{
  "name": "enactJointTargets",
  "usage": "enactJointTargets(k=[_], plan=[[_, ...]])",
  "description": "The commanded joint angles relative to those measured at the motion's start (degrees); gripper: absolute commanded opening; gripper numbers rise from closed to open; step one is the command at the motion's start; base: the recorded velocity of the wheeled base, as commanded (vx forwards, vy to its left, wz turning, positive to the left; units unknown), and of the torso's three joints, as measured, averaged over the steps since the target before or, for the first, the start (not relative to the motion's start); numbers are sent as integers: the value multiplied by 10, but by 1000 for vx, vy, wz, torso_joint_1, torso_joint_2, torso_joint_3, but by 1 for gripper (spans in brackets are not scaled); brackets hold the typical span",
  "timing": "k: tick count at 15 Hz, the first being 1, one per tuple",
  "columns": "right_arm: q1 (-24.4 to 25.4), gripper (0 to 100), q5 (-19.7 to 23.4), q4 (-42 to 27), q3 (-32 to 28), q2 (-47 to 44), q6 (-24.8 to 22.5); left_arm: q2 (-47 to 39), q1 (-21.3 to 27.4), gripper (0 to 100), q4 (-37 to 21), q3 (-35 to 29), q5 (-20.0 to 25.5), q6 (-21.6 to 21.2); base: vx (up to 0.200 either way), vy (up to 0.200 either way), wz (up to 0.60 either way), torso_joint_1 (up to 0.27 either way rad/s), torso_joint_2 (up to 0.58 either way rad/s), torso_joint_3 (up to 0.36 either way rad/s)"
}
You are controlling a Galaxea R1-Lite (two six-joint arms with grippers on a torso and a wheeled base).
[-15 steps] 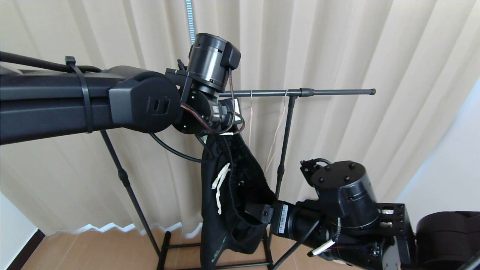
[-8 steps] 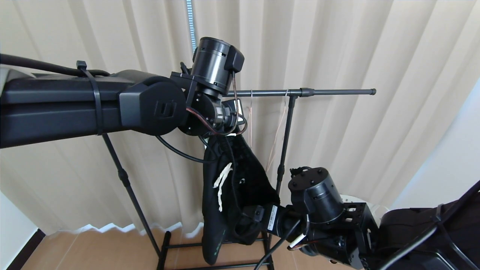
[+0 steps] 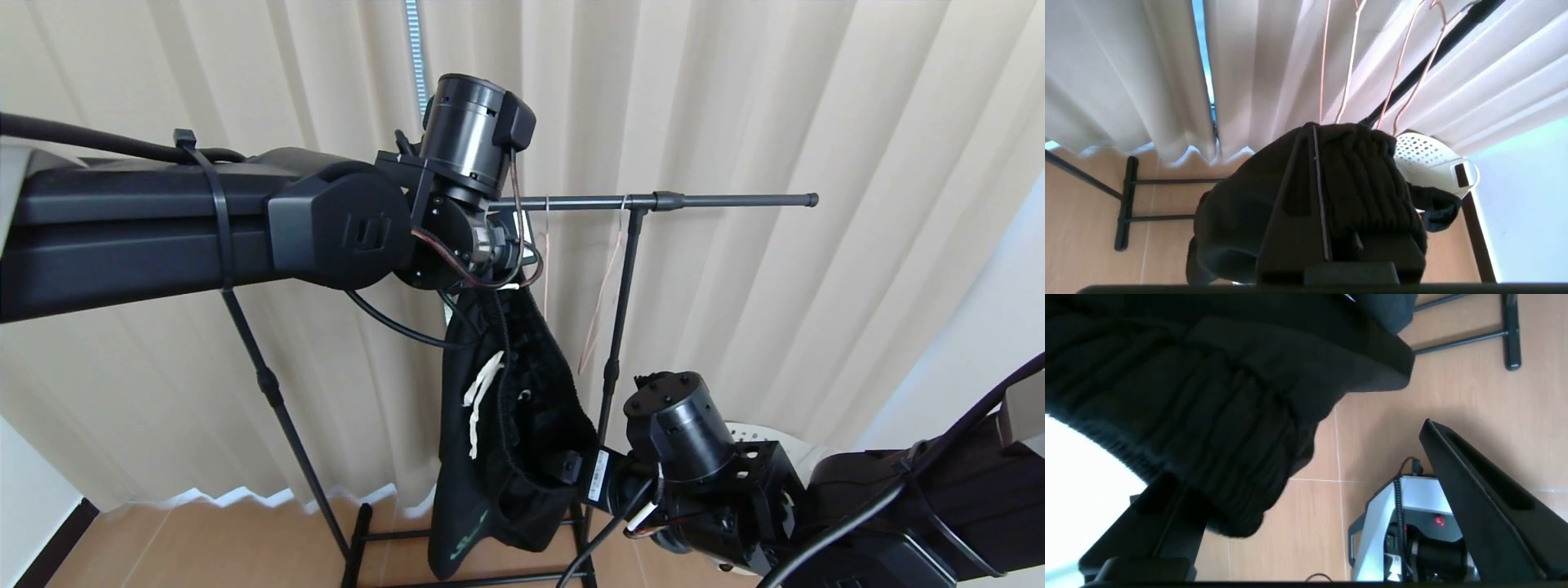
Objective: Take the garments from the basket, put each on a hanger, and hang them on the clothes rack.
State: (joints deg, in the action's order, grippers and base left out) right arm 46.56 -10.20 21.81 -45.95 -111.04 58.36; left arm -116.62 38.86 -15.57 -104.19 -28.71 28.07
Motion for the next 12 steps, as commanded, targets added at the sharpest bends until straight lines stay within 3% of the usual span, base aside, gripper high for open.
enactJointTargets(k=[1, 4, 7, 12], plan=[[3, 100, 0, -1, 9, 5, 0, -9, -2, 0, 0, -3, -12, 1, 0, 0, 0, 0, 0, 0], [7, 100, 0, -34, -3, 14, -1, -27, -3, 0, 0, -16, -24, 0, 0, 0, 0, 0, 0, 0], [7, 100, 3, -71, -60, -13, 1, -33, 10, 0, -1, -29, -24, 0, 0, 0, 0, 0, 0, 0], [25, 100, 3, -80, -75, -19, 19, -39, 10, 0, 0, -32, -25, 1, 0, 0, 0, 0, 0, 0]])
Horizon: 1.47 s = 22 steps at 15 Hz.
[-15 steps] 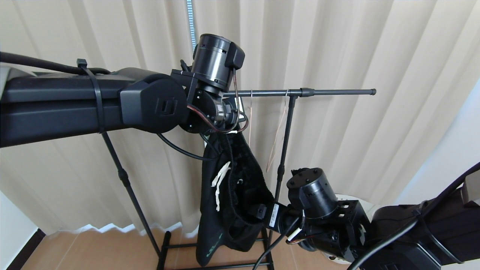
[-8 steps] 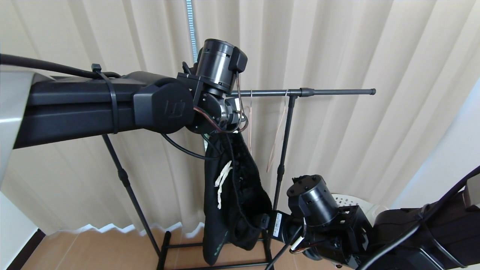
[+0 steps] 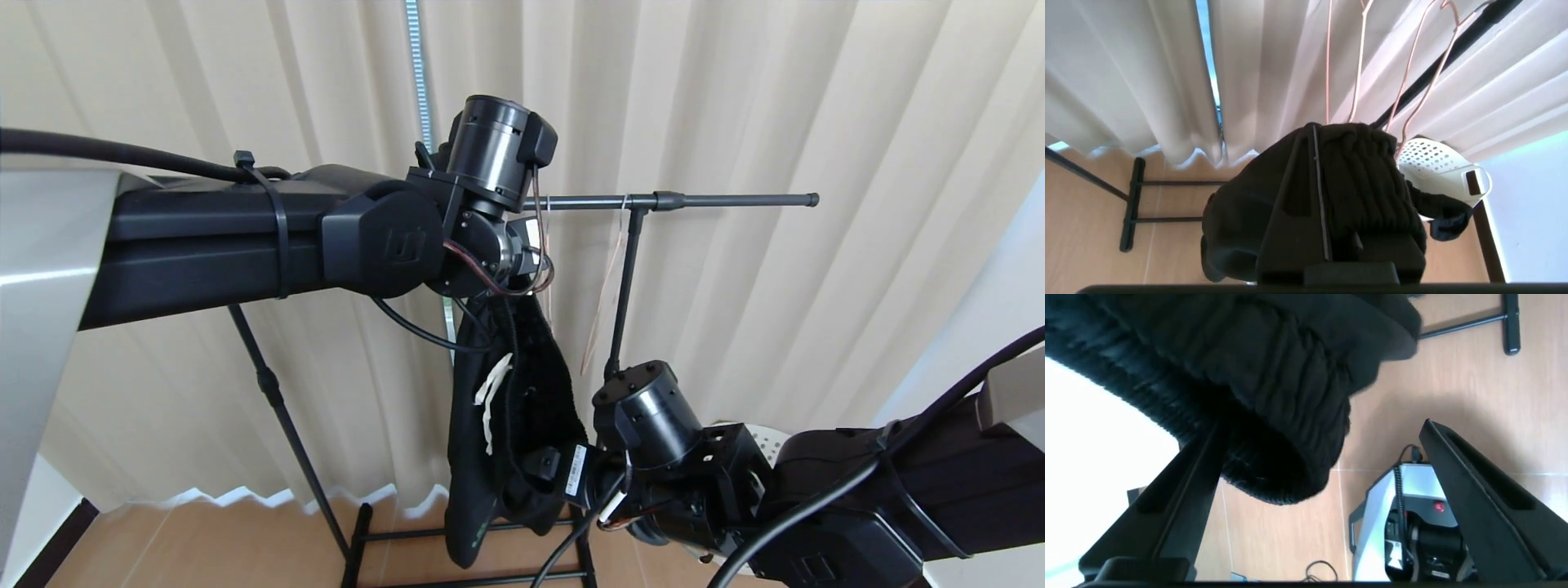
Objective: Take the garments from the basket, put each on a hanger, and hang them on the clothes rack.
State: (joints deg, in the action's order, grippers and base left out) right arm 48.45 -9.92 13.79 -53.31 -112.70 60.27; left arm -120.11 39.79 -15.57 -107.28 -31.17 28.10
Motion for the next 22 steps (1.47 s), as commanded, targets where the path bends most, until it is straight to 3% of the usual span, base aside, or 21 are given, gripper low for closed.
enactJointTargets(k=[1, 4, 7, 10, 11, 16, 19, 22], plan=[[13, 100, -1, -3, 4, -1, 0, -6, 0, 0, 0, -7, 0, 0, 0, 0, 0, 0, 0, 0], [20, 100, -4, -60, 15, -2, 2, -15, -6, 0, -1, -20, 0, -1, 0, 0, 0, 0, 0, 0], [20, 100, -6, -62, 40, -2, 0, -15, -15, 0, -1, -22, 0, -1, 0, 0, 0, 0, 0, 0], [20, 100, -9, -61, 81, 5, -32, -14, -22, 0, -2, -20, 0, 0, 0, 0, 0, 0, 0, 0], [17, 0, -11, -62, 84, 5, -33, -13, -22, 0, -3, -17, 0, 0, 0, 0, 0, 0, 0, 0], [-43, 0, -36, -63, 114, 28, -71, 15, -31, 0, -10, 2, 0, -3, 0, 0, 0, 0, 0, 0], [-200, 0, -50, -59, 93, 78, -192, 59, -50, 0, -10, 72, 1, -37, 0, 0, 0, 0, 0, 0], [-284, 0, -50, -69, -11, 104, -274, 96, -52, 0, -10, 148, 1, -70, 0, 0, 0, 0, 0, 0]])
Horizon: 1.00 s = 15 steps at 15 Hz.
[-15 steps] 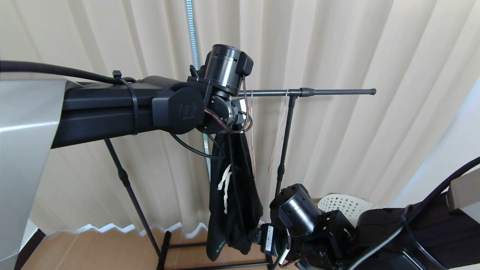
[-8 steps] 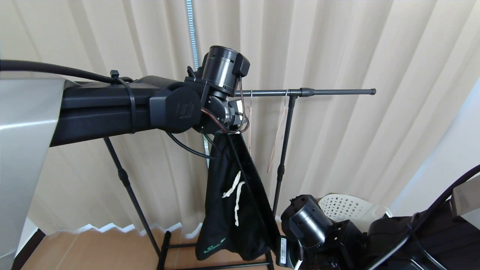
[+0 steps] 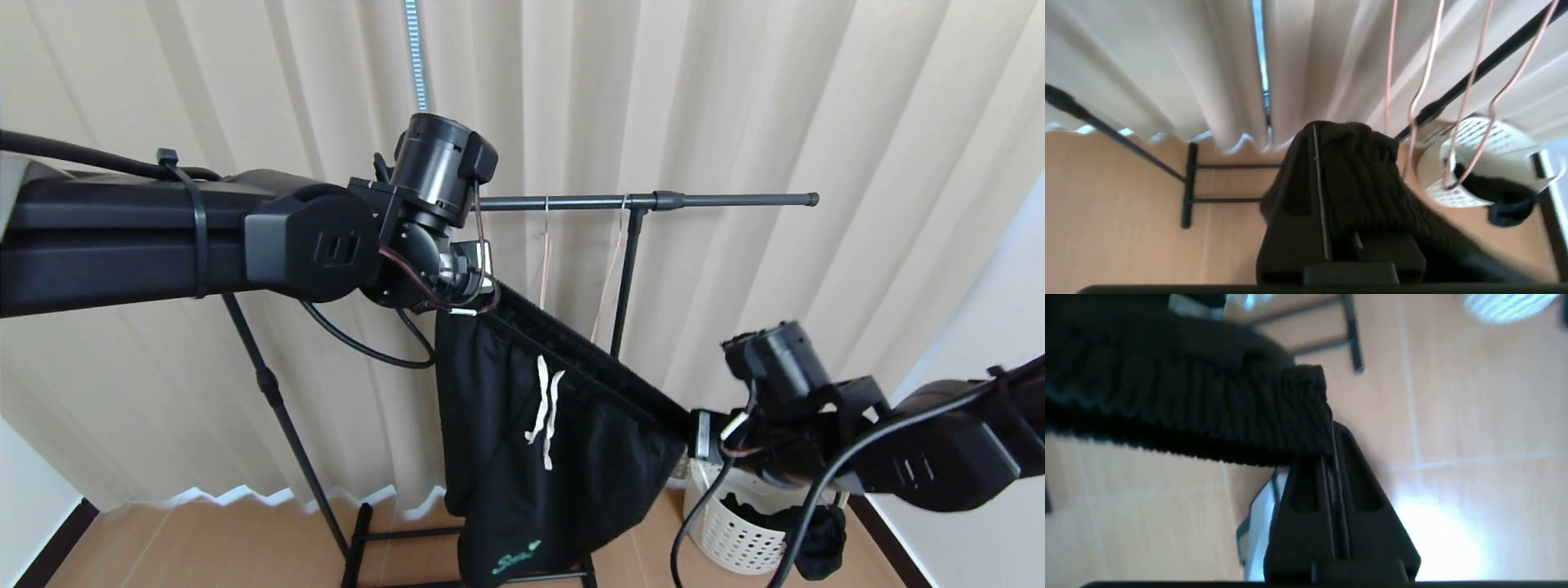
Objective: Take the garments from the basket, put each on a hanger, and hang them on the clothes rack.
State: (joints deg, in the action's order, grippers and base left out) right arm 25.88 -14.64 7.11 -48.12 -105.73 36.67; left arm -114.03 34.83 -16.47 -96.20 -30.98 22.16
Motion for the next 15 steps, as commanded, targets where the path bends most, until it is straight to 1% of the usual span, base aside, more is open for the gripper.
enactJointTargets(k=[1, 4, 6, 8, 9, 10, 11, 13, 14, 15], plan=[[-64, 0, -3, -14, -100, 40, -55, 46, -1, 0, -1, 61, 0, -18, 0, 0, 0, 0, 0, 0], [-58, 0, -4, -71, -217, 40, -77, 80, 1, 0, -1, 128, 2, -27, 0, 0, 0, 0, 0, 0], [-31, 0, -8, -81, -249, 43, -107, 101, 3, 0, -1, 170, 4, -28, 0, 0, 0, 0, 0, 0], [7, 0, -24, -76, -253, 54, -117, 117, 19, 0, 2, 207, 4, -20, 0, 0, 0, 0, 0, 0], [29, 0, -36, -74, -251, 58, -115, 129, 31, 0, 3, 222, 4, -5, 0, 0, 0, 0, 0, 0], [34, 0, -46, -74, -247, 66, -114, 132, 34, 0, 3, 225, 4, 6, 0, 0, 0, 0, 0, 0], [40, 0, -47, -75, -240, 79, -117, 133, 34, 0, 3, 223, 4, 12, 0, 0, 0, 0, 0, 0], [51, 0, -48, -77, -217, 100, -139, 133, 31, 0, 6, 214, 4, 14, 0, 0, 0, 0, 0, 0], [51, 0, -48, -77, -217, 100, -139, 133, 31, 0, 6, 214, 4, 14, 0, 0, 0, 0, 0, 0], [54, 0, -46, -72, -158, 156, -209, 120, 17, 0, 20, 181, 14, 14, 0, 0, 0, 0, 0, 0]])
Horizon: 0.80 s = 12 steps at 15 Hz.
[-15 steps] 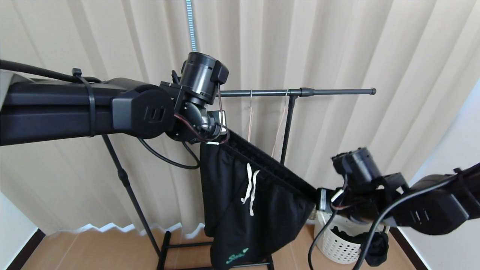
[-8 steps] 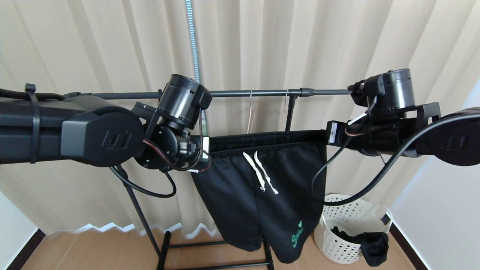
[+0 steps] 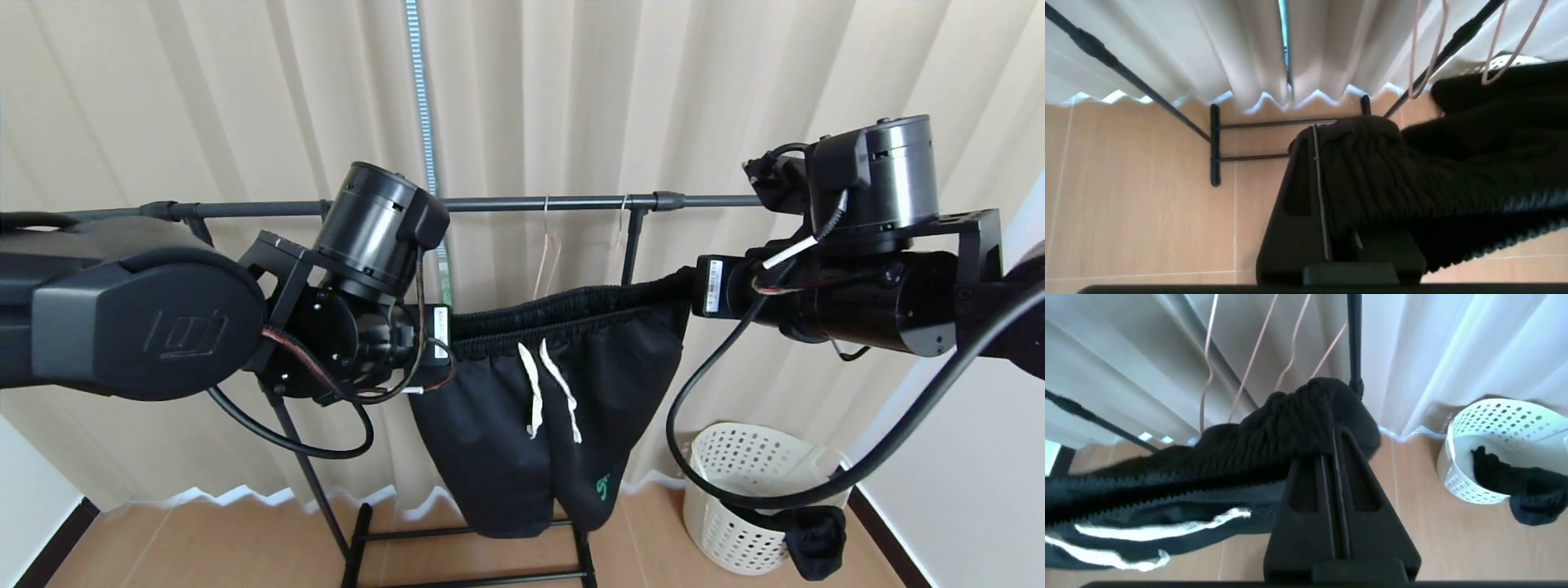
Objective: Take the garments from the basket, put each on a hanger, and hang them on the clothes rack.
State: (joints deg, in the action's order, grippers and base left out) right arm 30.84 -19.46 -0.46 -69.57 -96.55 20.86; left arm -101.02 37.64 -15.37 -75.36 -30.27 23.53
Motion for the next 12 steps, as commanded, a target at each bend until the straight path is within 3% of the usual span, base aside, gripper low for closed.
enactJointTargets(k=[1, 4, 7, 10, 12], plan=[[7, 0, 4, 3, 76, 86, -79, -25, -18, 0, 9, -56, 19, 1, 0, 0, 0, 0, 0, 0], [15, 0, 6, -2, 131, 138, -158, -76, -39, 0, 8, -139, 26, 1, 0, 0, 0, 0, 0, 0], [79, 0, 6, -5, 185, 183, -220, -130, -37, 0, 7, -228, 28, -1, 0, 0, 0, 0, 0, 0], [178, 0, 12, -39, 200, 188, -218, -167, -25, 0, 4, -298, 36, -4, 0, 0, 0, 0, 0, 0], [246, 0, 12, -38, 196, 171, -174, -170, -12, 0, 4, -318, 78, -4, 0, 0, 0, 0, 0, 0]])
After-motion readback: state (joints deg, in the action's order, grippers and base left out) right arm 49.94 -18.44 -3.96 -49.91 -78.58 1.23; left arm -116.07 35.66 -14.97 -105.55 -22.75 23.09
